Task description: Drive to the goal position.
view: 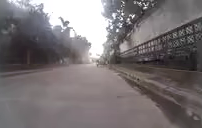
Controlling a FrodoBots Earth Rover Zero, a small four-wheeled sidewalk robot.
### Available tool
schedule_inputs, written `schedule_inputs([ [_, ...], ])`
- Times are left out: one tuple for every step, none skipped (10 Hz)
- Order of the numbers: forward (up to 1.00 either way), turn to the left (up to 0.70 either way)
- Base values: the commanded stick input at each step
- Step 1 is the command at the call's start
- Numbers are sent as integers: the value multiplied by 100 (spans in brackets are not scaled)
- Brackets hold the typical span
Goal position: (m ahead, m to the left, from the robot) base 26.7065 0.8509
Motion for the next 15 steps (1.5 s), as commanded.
schedule_inputs([
  [100, 0],
  [100, 0],
  [100, 0],
  [100, 0],
  [100, 0],
  [100, 0],
  [100, 0],
  [100, 0],
  [100, 0],
  [100, 0],
  [100, 0],
  [100, 0],
  [100, 0],
  [100, 0],
  [100, 0],
])
